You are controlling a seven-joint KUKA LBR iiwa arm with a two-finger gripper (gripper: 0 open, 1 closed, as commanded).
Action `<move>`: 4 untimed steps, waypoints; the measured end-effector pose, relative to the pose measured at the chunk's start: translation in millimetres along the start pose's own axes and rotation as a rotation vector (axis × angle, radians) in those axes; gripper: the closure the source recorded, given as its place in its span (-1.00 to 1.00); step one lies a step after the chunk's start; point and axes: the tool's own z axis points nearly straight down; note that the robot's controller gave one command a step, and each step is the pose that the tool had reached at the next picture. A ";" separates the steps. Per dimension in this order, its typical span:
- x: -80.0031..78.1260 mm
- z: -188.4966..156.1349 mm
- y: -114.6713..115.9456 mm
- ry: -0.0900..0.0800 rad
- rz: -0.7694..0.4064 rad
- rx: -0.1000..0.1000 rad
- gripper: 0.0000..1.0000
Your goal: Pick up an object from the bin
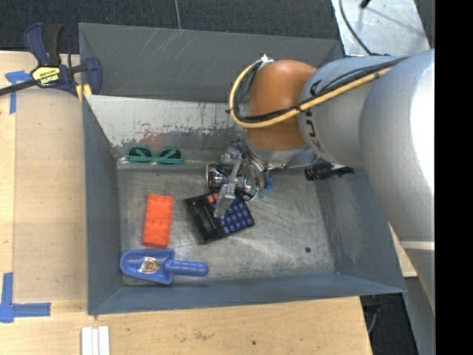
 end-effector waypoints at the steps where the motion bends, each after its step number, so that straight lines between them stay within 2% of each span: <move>1: -0.2 -2.6 1.8 -0.001 0.007 -0.001 -1.00; 2: 1.2 -44.5 13.2 0.006 0.035 0.001 -1.00; 3: 4.8 3.9 -9.9 -0.001 0.234 -0.007 1.00; 4: 4.8 3.9 -9.9 -0.001 0.234 -0.007 1.00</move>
Offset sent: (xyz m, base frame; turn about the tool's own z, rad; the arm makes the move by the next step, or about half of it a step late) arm 0.0036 0.0188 0.0607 0.0447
